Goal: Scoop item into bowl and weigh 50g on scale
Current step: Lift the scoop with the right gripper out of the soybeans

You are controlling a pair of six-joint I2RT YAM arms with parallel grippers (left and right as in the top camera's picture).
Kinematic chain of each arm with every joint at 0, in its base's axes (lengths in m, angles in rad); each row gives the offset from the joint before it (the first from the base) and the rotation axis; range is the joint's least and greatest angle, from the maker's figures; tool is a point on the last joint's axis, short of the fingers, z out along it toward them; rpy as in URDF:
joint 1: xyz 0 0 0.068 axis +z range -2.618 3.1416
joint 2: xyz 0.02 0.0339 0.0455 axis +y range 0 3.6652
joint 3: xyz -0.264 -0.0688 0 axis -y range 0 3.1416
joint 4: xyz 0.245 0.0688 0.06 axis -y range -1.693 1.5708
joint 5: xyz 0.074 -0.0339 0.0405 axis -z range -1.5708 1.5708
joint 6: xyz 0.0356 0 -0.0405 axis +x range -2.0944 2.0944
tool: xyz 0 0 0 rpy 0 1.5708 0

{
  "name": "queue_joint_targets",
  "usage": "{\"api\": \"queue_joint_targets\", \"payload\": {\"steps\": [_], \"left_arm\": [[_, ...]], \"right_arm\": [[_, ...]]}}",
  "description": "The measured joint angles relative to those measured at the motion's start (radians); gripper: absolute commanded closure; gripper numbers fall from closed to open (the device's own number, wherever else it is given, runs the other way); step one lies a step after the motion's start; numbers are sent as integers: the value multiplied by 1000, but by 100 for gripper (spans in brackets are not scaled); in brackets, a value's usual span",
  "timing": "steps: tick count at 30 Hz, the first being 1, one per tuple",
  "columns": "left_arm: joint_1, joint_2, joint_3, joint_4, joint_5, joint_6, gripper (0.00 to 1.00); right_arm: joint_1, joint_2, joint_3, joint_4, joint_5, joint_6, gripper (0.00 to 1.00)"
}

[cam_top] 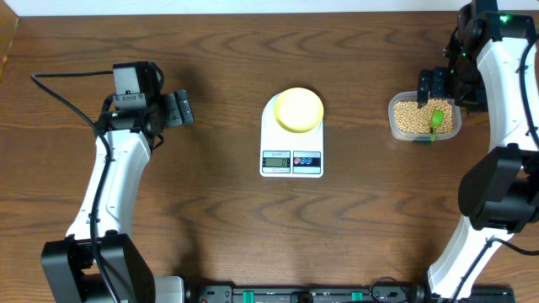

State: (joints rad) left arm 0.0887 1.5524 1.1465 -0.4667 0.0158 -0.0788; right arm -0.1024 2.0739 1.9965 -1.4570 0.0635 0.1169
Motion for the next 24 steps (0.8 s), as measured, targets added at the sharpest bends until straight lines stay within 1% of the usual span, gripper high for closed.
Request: {"api": "queue_joint_targets", "payload": {"steps": [7, 12, 13, 14, 16, 17, 18, 19, 21, 22, 23, 24], "left_arm": [[0, 0, 0, 0, 0, 0, 2], [0, 0, 0, 0, 0, 0, 2], [0, 0, 0, 0, 0, 0, 2], [0, 0, 0, 0, 0, 0, 2], [0, 0, 0, 0, 0, 0, 2], [0, 0, 0, 0, 0, 0, 2], [0, 0, 0, 0, 0, 0, 2], [0, 0, 0, 0, 0, 0, 2], [0, 0, 0, 0, 0, 0, 2], [0, 0, 0, 0, 0, 0, 2], [0, 0, 0, 0, 0, 0, 2], [0, 0, 0, 0, 0, 0, 2]], "right_arm": [[0, 0, 0, 122, 0, 0, 1], [0, 0, 0, 154, 0, 0, 1], [0, 0, 0, 165, 0, -1, 8], [0, 0, 0, 159, 0, -8, 12], [0, 0, 1, 108, 0, -13, 27], [0, 0, 2, 73, -1, -14, 32], [0, 0, 2, 40, -2, -14, 41], [0, -1, 2, 10, -3, -16, 44], [0, -10, 2, -46, -3, -20, 56], [0, -21, 2, -71, -4, -19, 59], [0, -35, 2, -90, -5, -19, 59], [0, -54, 2, -103, -5, -18, 55]]}}
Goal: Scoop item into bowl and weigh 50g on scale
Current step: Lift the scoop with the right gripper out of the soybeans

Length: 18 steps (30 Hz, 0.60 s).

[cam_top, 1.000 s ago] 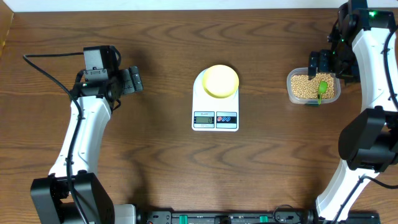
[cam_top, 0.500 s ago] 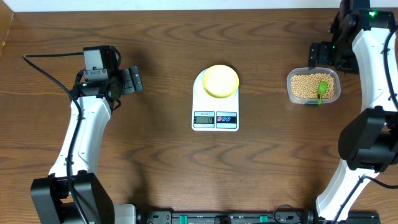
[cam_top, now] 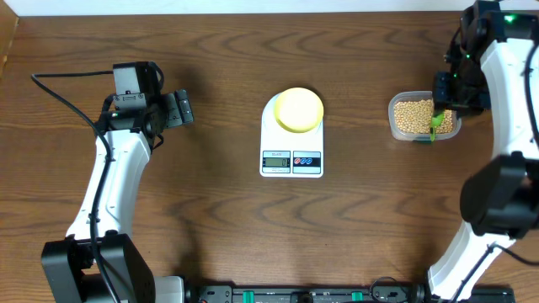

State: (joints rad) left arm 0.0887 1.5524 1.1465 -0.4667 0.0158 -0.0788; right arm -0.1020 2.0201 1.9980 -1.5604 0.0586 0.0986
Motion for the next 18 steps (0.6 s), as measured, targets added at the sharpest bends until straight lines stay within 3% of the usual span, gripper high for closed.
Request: {"api": "queue_joint_targets", "payload": {"steps": [6, 18], "left_arm": [[0, 0, 0, 0, 0, 0, 2], [0, 0, 0, 0, 0, 0, 2]], "right_arm": [[1, -143, -39, -3, 1, 3, 43], [2, -127, -446, 307, -12, 47, 53]]}}
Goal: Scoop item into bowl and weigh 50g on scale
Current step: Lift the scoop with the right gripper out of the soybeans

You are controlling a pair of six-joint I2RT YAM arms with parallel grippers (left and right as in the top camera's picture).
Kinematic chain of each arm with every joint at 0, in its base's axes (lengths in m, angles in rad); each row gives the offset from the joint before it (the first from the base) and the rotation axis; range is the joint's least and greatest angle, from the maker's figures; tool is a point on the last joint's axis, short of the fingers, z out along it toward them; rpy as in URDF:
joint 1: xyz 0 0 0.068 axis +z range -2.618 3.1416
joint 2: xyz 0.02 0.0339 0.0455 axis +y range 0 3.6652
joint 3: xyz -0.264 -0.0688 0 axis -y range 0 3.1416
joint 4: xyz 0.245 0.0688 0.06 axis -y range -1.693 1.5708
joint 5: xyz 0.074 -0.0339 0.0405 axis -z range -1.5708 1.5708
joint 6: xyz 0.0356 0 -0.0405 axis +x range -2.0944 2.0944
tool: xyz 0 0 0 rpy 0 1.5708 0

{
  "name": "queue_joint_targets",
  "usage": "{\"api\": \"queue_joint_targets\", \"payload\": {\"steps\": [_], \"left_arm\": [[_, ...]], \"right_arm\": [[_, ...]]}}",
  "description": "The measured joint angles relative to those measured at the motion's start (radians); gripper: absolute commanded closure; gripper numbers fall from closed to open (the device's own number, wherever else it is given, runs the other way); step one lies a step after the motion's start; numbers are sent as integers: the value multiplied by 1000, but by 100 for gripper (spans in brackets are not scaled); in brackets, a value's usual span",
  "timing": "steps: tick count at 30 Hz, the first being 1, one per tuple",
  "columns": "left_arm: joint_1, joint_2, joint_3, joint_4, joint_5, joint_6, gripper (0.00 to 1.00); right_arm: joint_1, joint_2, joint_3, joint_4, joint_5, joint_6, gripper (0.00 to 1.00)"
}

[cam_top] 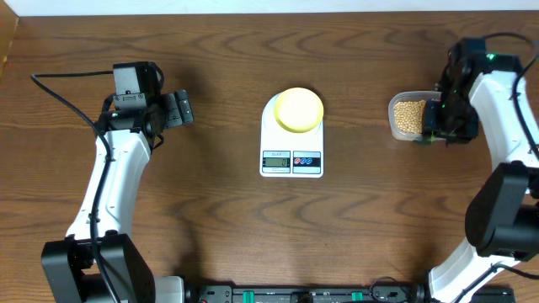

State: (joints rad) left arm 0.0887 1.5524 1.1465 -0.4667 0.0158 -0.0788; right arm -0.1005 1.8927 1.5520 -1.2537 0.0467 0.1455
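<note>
A white digital scale sits mid-table with a yellow bowl on its platform. To the right is a clear container of tan beans. My right gripper is down over the container's right half, covering the green scoop. Only a small green tip shows at the container's front edge. The wrist hides the fingers, so I cannot tell whether they hold the scoop. My left gripper rests far left of the scale, pointing right with nothing near it. Its jaw gap is unclear.
A black cable runs across the table's far left toward the left arm. A black rail with green connectors lines the near edge. Bare wood lies between the scale and the bean container.
My right gripper has moved toward the near side of the container and now covers the green scoop, leaving only its tip in view. The left arm, scale and bowl are unchanged.
My right gripper first hovered at the container's far right edge, with the green scoop lying in the beans in plain view. It then stood right over the scoop's upper end. Now it sits lower and nearer, hiding most of the scoop. The left arm stayed still throughout.
</note>
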Motion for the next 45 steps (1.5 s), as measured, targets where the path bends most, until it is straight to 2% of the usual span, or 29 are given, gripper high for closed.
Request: {"api": "queue_joint_targets", "payload": {"steps": [6, 10, 12, 14, 16, 19, 22, 26, 30, 45], "left_arm": [[0, 0, 0, 0, 0, 0, 2], [0, 0, 0, 0, 0, 0, 2], [0, 0, 0, 0, 0, 0, 2], [0, 0, 0, 0, 0, 0, 2], [0, 0, 0, 0, 0, 0, 2], [0, 0, 0, 0, 0, 0, 2], [0, 0, 0, 0, 0, 0, 2], [0, 0, 0, 0, 0, 0, 2], [0, 0, 0, 0, 0, 0, 2], [0, 0, 0, 0, 0, 0, 2]], "right_arm": [[9, 0, -24, 60, -6, 10, 67], [20, 0, -24, 68, -12, 11, 70], [21, 0, -24, 67, -13, 11, 67], [21, 0, -24, 55, -15, 15, 60], [21, 0, -24, 21, -15, 14, 60], [21, 0, -25, -18, -14, 13, 73], [21, 0, -25, -22, -14, 20, 82], [21, 0, -25, -9, -14, 21, 85], [21, 0, -25, -6, -14, 21, 95], [20, 0, -6, 2, -14, 21, 99]]}}
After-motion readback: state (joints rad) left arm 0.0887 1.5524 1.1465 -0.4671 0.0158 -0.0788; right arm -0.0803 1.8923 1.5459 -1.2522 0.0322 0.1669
